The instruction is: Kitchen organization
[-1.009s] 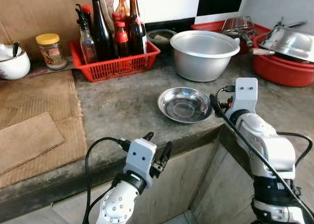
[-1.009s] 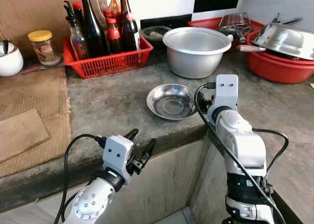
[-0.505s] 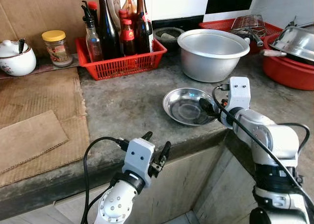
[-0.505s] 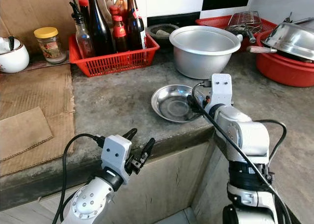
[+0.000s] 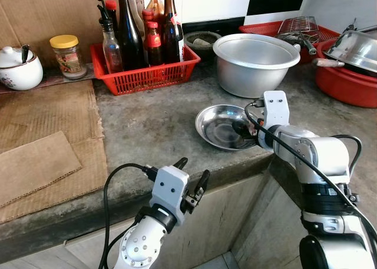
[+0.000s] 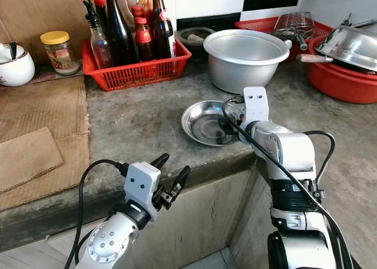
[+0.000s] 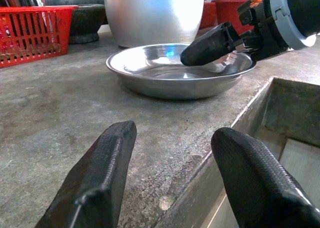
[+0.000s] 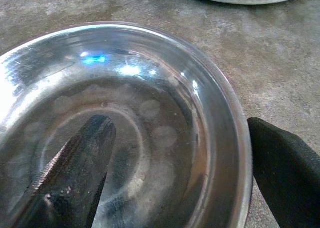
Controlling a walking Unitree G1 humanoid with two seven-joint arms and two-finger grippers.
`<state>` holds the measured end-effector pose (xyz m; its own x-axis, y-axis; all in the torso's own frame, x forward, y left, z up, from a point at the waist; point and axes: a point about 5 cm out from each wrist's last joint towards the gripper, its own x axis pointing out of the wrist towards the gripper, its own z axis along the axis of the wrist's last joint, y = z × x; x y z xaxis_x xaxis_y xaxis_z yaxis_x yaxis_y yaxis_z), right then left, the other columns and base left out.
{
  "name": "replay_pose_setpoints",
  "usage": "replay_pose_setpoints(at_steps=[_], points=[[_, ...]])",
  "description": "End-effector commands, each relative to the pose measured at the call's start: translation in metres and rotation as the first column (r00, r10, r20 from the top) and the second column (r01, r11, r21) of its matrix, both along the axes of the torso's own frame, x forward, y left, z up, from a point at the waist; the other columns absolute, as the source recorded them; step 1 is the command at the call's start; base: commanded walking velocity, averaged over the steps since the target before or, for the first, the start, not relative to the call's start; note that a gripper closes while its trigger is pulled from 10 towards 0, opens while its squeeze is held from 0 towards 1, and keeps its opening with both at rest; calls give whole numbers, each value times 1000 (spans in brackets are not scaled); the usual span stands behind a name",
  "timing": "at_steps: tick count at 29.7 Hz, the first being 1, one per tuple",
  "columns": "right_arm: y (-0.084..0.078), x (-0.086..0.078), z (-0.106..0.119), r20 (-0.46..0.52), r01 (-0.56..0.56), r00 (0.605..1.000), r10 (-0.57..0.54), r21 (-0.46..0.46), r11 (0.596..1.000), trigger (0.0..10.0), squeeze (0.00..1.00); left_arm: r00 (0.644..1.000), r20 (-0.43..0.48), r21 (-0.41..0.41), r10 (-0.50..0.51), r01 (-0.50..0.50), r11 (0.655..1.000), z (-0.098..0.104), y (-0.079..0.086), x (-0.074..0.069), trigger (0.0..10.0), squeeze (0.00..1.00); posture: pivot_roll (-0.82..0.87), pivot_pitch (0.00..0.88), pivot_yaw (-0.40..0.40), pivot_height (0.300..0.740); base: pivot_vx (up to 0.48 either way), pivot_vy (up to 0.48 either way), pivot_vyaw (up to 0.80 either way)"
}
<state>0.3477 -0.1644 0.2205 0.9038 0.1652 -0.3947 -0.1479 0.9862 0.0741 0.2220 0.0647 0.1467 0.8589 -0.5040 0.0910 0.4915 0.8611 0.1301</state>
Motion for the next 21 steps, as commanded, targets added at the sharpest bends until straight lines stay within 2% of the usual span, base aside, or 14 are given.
replay_pose_setpoints(at_steps=[1,4,5,6,7,8,21], points=[[4,1,2,-20,-24,1000,24,-11,1000,10000,0,1000,5,-6,4,-4,1000,2,0,-2,10000,0,159,84,-66,740,0,0,0],[6,1,-1,-31,-30,999,30,-20,999,10000,0,1000,3,-7,7,-7,1000,2,0,-2,10000,0,158,87,-65,740,0,0,0],[6,2,-3,-37,-36,999,35,-31,999,5647,0,1000,2,-6,8,-8,1000,1,0,-2,10000,0,158,87,-66,740,0,0,0],[6,2,-4,-41,-34,999,32,-33,999,2157,0,1000,2,-7,7,-7,1000,1,0,-2,10000,0,159,89,-67,740,0,0,0],[6,1,-4,-44,-32,999,30,-34,999,2157,0,1000,2,-7,7,-7,1000,2,0,-3,10000,0,159,90,-66,740,0,0,0],[6,1,-6,-50,-39,998,37,-40,998,0,0,1000,2,-7,10,-10,1000,1,0,-3,10000,0,159,91,-67,740,0,0,0],[2,4,-5,-52,8,999,-9,-11,1000,0,0,1000,-3,-8,19,-19,1000,1,0,-2,10000,0,159,96,-68,740,0,0,0]])
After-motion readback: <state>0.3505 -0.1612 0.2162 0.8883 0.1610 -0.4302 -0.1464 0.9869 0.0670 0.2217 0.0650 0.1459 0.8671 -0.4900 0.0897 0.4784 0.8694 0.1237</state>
